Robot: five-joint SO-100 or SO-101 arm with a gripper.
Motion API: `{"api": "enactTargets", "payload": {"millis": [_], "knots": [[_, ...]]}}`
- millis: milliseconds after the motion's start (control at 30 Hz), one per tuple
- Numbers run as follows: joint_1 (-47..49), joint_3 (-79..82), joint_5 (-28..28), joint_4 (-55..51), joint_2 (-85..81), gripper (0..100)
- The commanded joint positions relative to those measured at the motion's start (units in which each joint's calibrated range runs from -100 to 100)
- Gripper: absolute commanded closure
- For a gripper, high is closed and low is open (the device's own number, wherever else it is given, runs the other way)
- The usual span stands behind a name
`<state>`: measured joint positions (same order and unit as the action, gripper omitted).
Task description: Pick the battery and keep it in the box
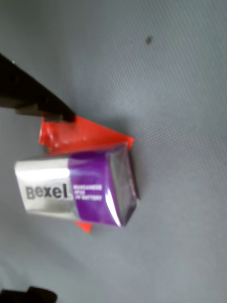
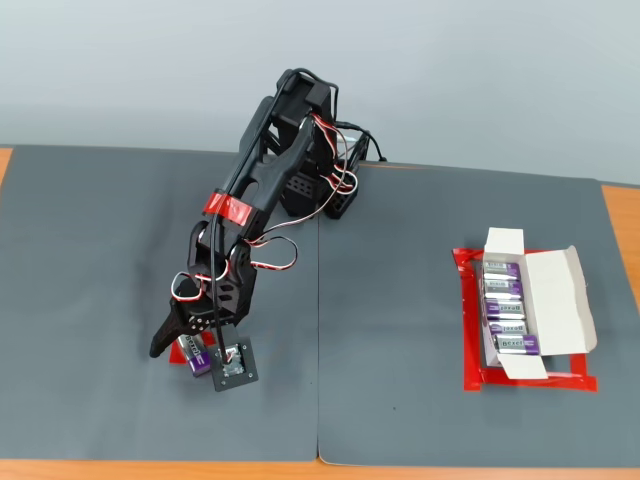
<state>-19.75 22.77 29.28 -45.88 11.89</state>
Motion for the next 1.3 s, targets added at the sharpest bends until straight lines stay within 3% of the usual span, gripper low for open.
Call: {"api": "enactTargets", "payload": {"millis": [0,433,700,1167,1267], "knots": [[0.24,-1.83,0.23,0.74,0.10,61],[0.24,-1.01,-0.18,0.74,0.44,62],[0.17,-1.10,0.08,0.74,1.54,76],[0.17,-1.19,0.08,0.13,1.54,78],[0.24,-1.10,0.02,0.13,1.54,82]]}}
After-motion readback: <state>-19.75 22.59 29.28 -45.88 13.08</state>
